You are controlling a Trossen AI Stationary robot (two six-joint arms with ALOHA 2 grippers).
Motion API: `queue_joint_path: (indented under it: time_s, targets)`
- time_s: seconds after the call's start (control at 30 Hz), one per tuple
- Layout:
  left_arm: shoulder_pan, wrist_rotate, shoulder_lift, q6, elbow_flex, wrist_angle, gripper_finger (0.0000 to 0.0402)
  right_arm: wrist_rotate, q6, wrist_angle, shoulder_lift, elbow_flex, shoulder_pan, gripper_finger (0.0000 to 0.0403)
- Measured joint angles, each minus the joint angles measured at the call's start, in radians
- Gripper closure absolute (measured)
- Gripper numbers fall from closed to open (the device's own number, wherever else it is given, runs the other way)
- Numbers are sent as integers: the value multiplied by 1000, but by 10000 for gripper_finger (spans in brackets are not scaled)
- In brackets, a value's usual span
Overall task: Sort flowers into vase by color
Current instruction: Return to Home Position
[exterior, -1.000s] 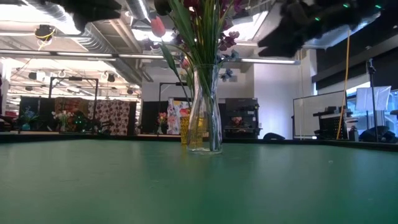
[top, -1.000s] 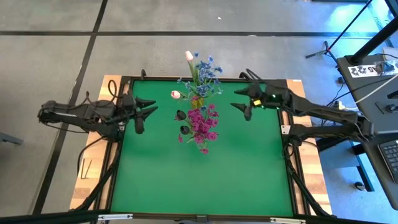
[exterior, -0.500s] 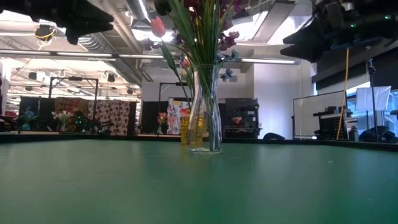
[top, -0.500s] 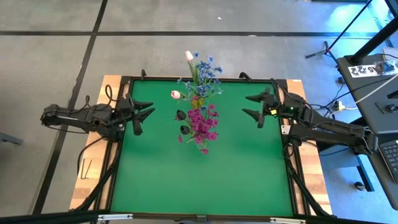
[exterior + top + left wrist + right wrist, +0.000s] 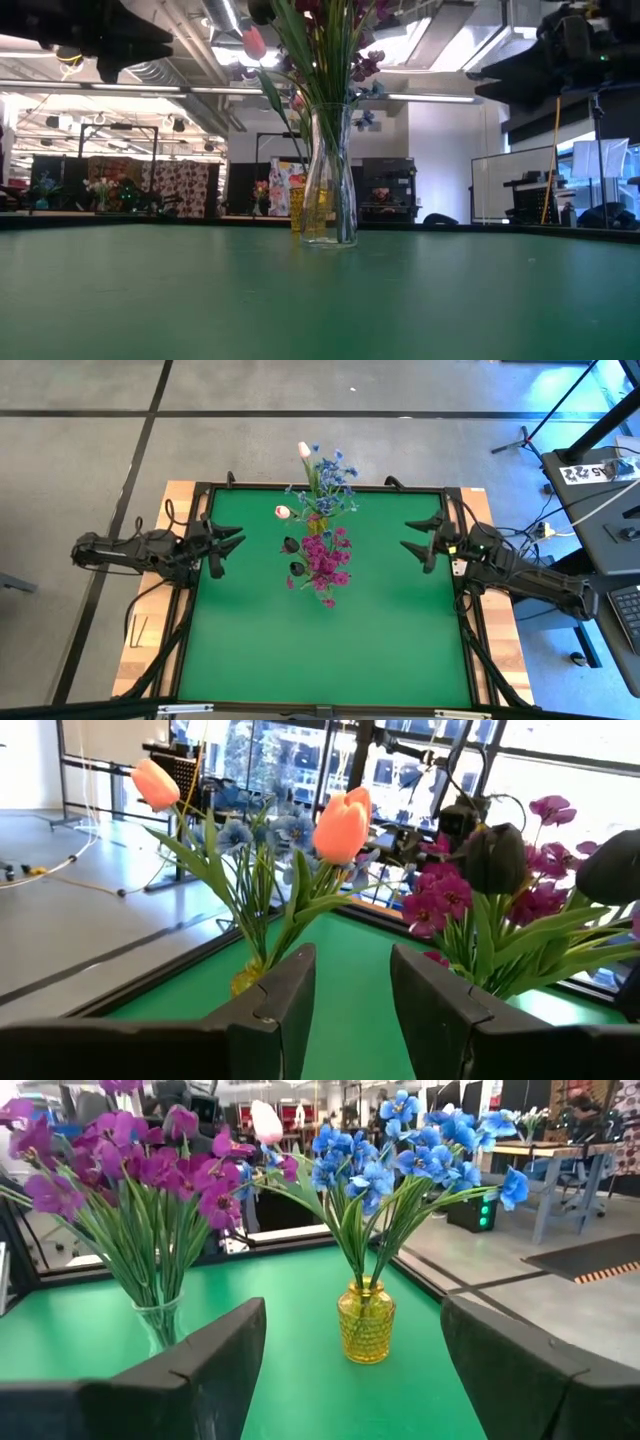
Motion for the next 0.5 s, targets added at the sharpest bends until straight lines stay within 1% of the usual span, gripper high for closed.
queue_joint_path:
  time_s: [0.17,0.33,0.5]
  targets:
    - [0,28,-15,-4,-21,-1,279,0,25,-2,-85,-64,0,104]
    - [0,31,-15,-9,-48,5,306,0,47,-2,-149,-125,0,104]
    - [0,31,-15,-8,-105,77,335,0,52,0,-197,-169,0,104]
